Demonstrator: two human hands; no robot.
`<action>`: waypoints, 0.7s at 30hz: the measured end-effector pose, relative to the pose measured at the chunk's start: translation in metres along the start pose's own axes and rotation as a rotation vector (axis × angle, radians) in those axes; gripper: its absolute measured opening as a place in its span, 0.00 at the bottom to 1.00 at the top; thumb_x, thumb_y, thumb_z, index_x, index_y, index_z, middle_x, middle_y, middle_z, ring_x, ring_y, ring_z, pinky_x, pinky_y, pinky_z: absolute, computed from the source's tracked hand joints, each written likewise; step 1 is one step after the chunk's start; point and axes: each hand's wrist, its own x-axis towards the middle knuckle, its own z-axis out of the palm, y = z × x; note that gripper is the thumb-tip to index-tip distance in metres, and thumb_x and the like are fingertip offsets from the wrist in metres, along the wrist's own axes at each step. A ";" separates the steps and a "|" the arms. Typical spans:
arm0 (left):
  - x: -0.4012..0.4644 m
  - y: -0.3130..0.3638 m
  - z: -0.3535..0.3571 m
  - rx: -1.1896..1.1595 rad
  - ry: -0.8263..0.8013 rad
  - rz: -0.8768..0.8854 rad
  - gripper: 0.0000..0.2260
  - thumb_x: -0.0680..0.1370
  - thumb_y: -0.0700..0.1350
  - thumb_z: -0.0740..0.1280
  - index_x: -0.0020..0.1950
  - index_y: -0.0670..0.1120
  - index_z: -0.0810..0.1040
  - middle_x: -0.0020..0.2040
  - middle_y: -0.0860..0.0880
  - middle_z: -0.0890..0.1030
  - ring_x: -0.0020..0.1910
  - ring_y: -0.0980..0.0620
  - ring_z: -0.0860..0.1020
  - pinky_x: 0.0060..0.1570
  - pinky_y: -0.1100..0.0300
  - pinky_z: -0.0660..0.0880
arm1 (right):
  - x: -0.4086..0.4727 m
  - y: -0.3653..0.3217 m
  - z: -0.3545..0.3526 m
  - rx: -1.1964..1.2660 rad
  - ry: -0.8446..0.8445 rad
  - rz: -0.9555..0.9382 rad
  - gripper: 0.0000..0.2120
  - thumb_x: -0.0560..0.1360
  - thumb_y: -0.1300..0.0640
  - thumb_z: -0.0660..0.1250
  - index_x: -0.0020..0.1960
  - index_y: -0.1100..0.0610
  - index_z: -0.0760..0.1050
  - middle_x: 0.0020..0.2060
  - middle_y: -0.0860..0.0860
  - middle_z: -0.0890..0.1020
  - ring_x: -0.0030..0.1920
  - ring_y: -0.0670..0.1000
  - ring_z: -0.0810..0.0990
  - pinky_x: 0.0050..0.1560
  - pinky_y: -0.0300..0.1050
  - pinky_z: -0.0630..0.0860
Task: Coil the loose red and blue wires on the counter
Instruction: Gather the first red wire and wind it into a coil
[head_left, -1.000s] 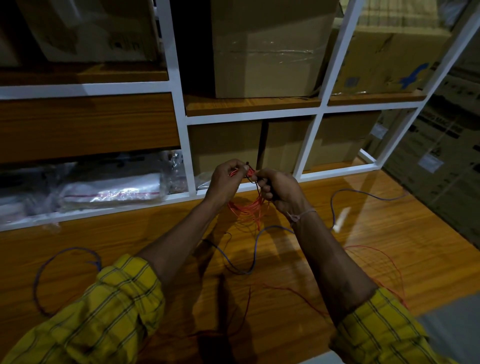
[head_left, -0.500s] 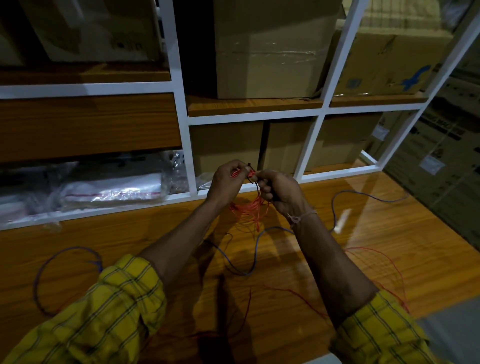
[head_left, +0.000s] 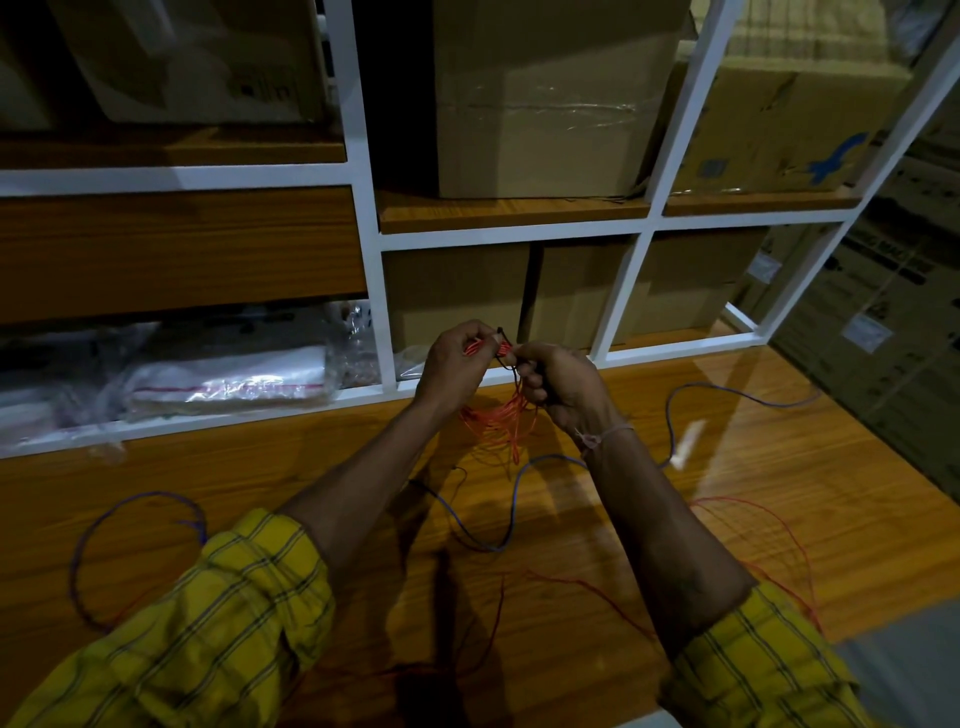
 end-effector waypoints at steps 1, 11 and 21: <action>0.000 -0.001 0.000 0.003 0.000 0.002 0.07 0.81 0.45 0.66 0.47 0.47 0.82 0.45 0.53 0.83 0.48 0.54 0.81 0.48 0.58 0.75 | 0.000 0.000 0.000 0.003 0.002 0.001 0.10 0.80 0.64 0.63 0.42 0.64 0.79 0.29 0.51 0.67 0.25 0.45 0.61 0.23 0.38 0.56; 0.001 -0.003 0.000 0.030 -0.001 -0.014 0.08 0.81 0.47 0.66 0.48 0.48 0.83 0.46 0.52 0.84 0.50 0.53 0.81 0.51 0.53 0.77 | 0.001 0.002 0.000 0.006 0.025 0.004 0.10 0.80 0.65 0.62 0.43 0.64 0.79 0.29 0.51 0.68 0.25 0.46 0.62 0.23 0.39 0.57; 0.000 -0.001 0.000 0.044 -0.003 -0.018 0.08 0.82 0.47 0.66 0.47 0.48 0.82 0.45 0.52 0.83 0.50 0.53 0.81 0.51 0.53 0.77 | -0.002 0.000 0.002 0.015 0.031 -0.004 0.10 0.80 0.65 0.62 0.42 0.64 0.79 0.28 0.50 0.68 0.25 0.45 0.62 0.23 0.38 0.57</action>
